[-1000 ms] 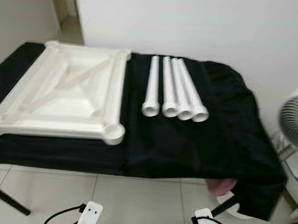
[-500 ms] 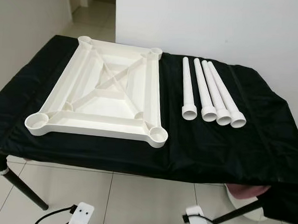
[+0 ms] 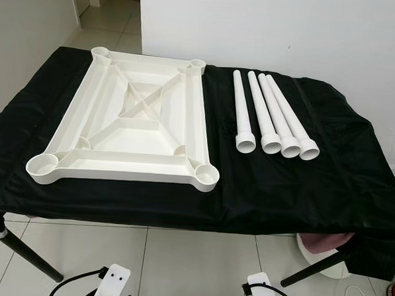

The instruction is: Building children table

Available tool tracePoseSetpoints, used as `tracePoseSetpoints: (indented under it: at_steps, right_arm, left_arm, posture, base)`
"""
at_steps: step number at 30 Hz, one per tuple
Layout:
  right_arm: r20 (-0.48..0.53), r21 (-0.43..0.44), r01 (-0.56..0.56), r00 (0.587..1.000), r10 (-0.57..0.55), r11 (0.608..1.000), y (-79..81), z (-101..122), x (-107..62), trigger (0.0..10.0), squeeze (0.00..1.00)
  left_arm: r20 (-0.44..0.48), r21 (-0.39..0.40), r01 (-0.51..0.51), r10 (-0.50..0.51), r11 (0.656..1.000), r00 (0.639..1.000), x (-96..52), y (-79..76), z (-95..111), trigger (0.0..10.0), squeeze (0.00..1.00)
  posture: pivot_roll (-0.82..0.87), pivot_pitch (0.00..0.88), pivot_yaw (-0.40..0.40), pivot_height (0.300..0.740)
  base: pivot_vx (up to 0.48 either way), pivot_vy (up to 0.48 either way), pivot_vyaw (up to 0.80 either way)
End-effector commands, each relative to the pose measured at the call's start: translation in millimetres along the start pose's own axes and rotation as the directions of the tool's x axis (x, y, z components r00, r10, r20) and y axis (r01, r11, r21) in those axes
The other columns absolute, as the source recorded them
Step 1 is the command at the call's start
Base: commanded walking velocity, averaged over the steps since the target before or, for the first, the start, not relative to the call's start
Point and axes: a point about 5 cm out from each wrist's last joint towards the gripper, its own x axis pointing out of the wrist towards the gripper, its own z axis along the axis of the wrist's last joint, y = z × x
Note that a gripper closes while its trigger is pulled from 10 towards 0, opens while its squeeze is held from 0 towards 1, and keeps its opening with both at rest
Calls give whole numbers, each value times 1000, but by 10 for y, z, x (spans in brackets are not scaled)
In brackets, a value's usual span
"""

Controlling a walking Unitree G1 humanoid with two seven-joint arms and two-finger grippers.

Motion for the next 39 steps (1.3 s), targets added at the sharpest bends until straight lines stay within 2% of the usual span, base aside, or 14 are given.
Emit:
tracePoseSetpoints:
  at_steps: [1,7,10,16,21,23,26,28,29,31,32,36,38,39]
  right_arm:
    - [-26,-12,15,1000,-15,1000,-34,-62,-14,10000,0]
    - [-5,-33,4,1000,-4,999,-34,-25,-9,10000,0]
    - [4,-34,-4,1000,4,999,-32,-8,-7,10000,0]
    - [74,-64,-58,995,62,996,-44,144,9,10000,0]
    - [144,-89,-96,984,108,991,-58,297,18,10000,0]
    - [190,-98,-139,969,155,985,-50,389,15,10000,0]
    - [207,-115,-159,962,180,981,-42,424,13,10000,0]
    - [240,-136,-185,947,213,973,-41,484,4,10000,0]
    - [240,-136,-185,947,213,973,-41,484,4,10000,0]
    - [280,-136,-238,922,267,962,-41,540,-14,10000,0]
    - [280,-136,-238,922,267,962,-41,540,-14,10000,0]
    - [332,-185,-389,840,430,903,-23,603,-77,10000,0]
    - [329,-201,-416,824,461,887,-13,597,-89,10000,0]
    - [320,-216,-449,806,497,867,-2,583,-101,10000,0]
  left_arm:
    - [-1,24,19,-19,1000,1000,6,-49,3,10000,0]
    - [34,81,63,-66,995,997,12,-86,67,10000,0]
    - [45,87,70,-74,994,996,13,-87,88,10000,0]
    - [101,103,142,-153,984,983,8,-94,174,10000,0]
    - [172,144,181,-204,973,964,-4,-55,303,10000,0]
    - [230,180,218,-257,959,939,-22,-40,410,10000,0]
    - [255,203,239,-287,950,923,-34,-41,455,10000,0]
    - [277,263,262,-333,929,901,-56,-37,502,10000,0]
    - [277,263,262,-333,929,901,-56,-37,502,10000,0]
    - [278,299,291,-374,909,885,-74,-40,507,10000,0]
    - [278,299,291,-374,909,885,-74,-40,507,10000,0]
    - [322,330,363,-465,871,825,-140,-61,488,10000,0]
    - [320,339,375,-481,863,816,-150,-65,471,10000,0]
    - [318,358,381,-495,852,809,-164,-62,459,10000,0]
  posture:
    - [16,0,-37,740]
    - [20,0,-44,740]
    - [20,0,-44,740]
    - [16,0,-40,740]
    - [21,0,-43,740]
    - [25,0,-45,740]
    - [25,0,-45,740]
    - [24,0,-43,740]
    - [24,0,-43,740]
    - [22,0,-41,740]
    - [22,0,-41,740]
    - [18,0,-39,740]
    - [18,0,-39,740]
    - [17,0,-38,740]
  base:
    - [0,0,0]
    - [0,0,0]
    - [0,0,0]
    - [0,0,0]
    - [0,0,0]
    - [0,0,0]
    - [0,0,0]
    - [0,0,0]
    - [0,0,0]
    - [0,0,0]
    - [0,0,0]
    - [0,0,0]
    - [0,0,0]
    - [0,0,0]
